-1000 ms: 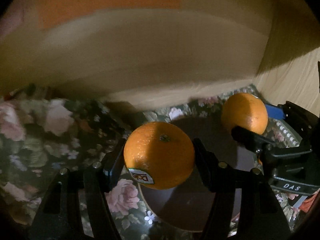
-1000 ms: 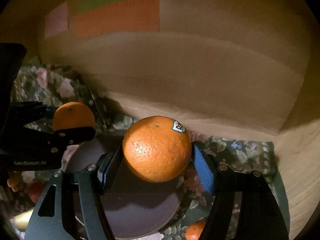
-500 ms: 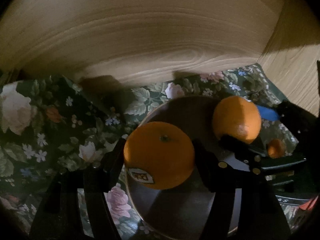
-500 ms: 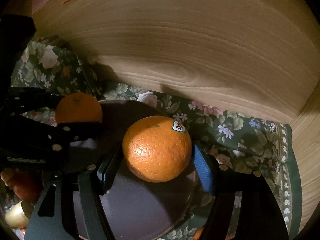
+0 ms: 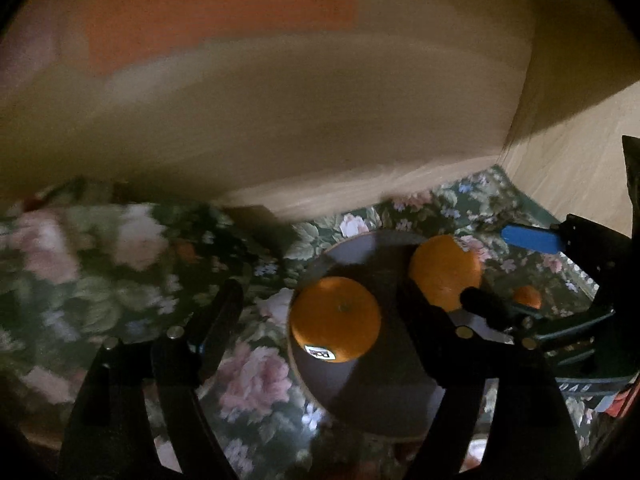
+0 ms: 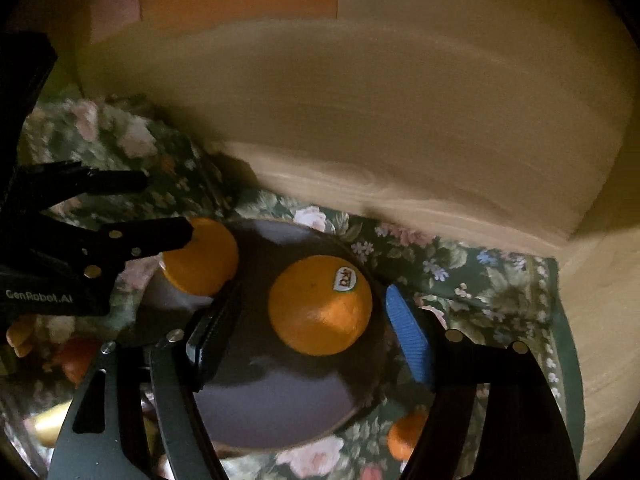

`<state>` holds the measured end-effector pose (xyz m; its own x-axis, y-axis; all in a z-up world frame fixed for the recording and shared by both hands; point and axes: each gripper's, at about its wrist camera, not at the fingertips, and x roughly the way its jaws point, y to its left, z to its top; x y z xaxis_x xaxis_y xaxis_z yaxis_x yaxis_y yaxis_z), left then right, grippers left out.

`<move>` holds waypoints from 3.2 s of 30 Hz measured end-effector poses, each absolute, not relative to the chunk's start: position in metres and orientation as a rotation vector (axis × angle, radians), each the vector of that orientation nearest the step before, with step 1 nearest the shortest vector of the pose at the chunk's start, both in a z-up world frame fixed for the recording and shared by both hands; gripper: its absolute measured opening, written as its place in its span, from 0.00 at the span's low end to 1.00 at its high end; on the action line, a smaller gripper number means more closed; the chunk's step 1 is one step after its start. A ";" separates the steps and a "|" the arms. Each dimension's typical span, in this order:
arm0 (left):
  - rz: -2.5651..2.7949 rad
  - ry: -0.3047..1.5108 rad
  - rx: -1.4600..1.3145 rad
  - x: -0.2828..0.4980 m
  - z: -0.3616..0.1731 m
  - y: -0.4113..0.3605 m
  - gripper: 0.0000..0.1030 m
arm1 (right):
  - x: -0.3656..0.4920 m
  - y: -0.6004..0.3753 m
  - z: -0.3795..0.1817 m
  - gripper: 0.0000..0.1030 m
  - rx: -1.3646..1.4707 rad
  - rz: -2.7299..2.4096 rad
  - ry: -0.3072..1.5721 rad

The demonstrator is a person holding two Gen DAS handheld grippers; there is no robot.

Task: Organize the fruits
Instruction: 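Open both tools to release the oranges on the plate, then grasp a yellow cylinder with the left tool while the right tool grasps the yellow corn cob, then lift both yellow vegetables and carry them onto the dark plate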

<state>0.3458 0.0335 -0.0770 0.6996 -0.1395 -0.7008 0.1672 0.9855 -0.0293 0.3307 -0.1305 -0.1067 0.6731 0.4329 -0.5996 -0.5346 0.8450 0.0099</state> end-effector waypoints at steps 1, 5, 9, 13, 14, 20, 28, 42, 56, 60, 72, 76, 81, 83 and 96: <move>-0.165 0.760 0.040 0.338 -0.073 0.035 0.77 | 0.323 -0.133 -0.102 0.70 -0.163 0.551 0.615; -0.154 0.708 0.040 0.302 -0.058 0.040 0.77 | 0.288 -0.137 -0.089 0.70 -0.148 0.560 0.562; -0.163 0.682 0.028 0.266 -0.051 0.045 0.77 | 0.256 -0.136 -0.085 0.70 -0.145 0.570 0.523; -0.188 0.683 0.025 0.236 -0.057 0.046 0.80 | 0.230 -0.136 -0.092 0.70 -0.127 0.595 0.524; -0.195 0.690 0.029 0.230 -0.060 0.046 0.81 | 0.225 -0.136 -0.094 0.70 -0.122 0.598 0.530; -0.206 0.747 0.057 0.199 -0.095 0.039 0.81 | 0.195 -0.129 -0.123 0.70 -0.116 0.587 0.571; -0.252 0.851 0.022 0.185 -0.134 0.034 0.60 | 0.177 -0.116 -0.154 0.67 -0.095 0.617 0.646; -0.363 0.963 -0.043 0.209 -0.154 0.018 0.36 | 0.185 -0.105 -0.179 0.43 -0.062 0.684 0.757; -0.298 0.953 -0.032 0.161 -0.147 0.058 0.36 | 0.165 -0.112 -0.179 0.34 -0.130 0.722 0.791; -0.296 0.955 -0.018 0.156 -0.147 0.062 0.36 | 0.171 -0.107 -0.175 0.34 -0.173 0.721 0.808; -0.287 0.938 -0.020 0.169 -0.151 0.059 0.36 | 0.211 -0.082 -0.176 0.36 -0.203 0.725 0.856; -0.272 0.908 -0.018 0.169 -0.144 0.062 0.36 | 0.220 -0.078 -0.179 0.36 -0.208 0.738 0.878; -0.255 0.846 -0.032 0.164 -0.124 0.066 0.36 | 0.217 -0.076 -0.177 0.35 -0.222 0.724 0.840; -0.250 0.825 -0.041 0.162 -0.116 0.068 0.36 | 0.211 -0.080 -0.173 0.34 -0.210 0.720 0.797; -0.258 0.679 -0.064 0.175 -0.064 0.057 0.36 | 0.192 -0.122 -0.123 0.32 -0.092 0.677 0.553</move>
